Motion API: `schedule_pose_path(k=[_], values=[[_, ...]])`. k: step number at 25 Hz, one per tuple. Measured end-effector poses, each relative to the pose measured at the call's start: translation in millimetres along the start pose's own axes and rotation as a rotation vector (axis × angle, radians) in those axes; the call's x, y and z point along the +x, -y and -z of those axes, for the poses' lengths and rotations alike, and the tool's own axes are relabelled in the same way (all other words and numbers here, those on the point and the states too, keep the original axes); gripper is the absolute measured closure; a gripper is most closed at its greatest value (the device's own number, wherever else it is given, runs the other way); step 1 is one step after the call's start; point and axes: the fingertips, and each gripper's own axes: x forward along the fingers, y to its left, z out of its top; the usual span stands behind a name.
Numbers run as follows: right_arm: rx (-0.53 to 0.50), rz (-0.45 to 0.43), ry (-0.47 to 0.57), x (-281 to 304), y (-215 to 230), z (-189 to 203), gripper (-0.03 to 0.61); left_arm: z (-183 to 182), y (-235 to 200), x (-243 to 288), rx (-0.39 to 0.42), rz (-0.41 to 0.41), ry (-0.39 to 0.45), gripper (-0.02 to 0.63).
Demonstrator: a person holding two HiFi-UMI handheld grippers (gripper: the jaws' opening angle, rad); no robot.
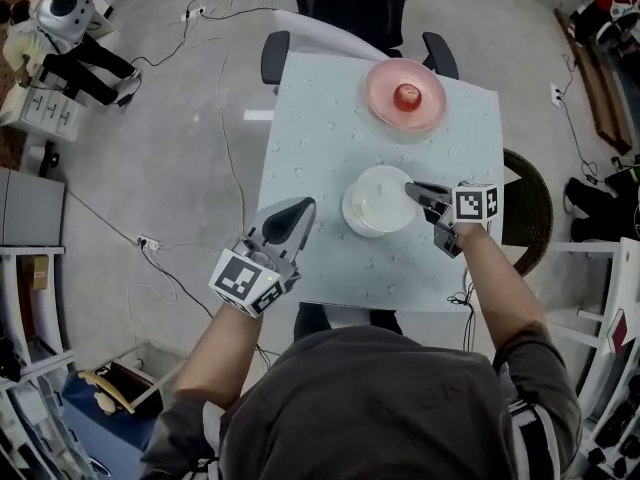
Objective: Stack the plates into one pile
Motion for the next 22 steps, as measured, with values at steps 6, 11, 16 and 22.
schedule_pose_path(k=[6,11,16,22], values=[[0.024,0.035,-0.054,29,10,23,0.574,13,-16,-21,-0.038,-0.029,-0.003,0.607],[-0.021,0.108,-0.06,38,31,33,0.56,22,-20,-26,-0.062,-0.034,-0.009,0.607],[-0.255,0.319,-0.149,45,57,49,0.506,29,-16,-27,-0.073,-0.028,-0.023,0.607],[-0.348,0.367,-0.12,42,53,42,0.374,29,-12,-21,-0.068,-0.022,-0.026,0.607]])
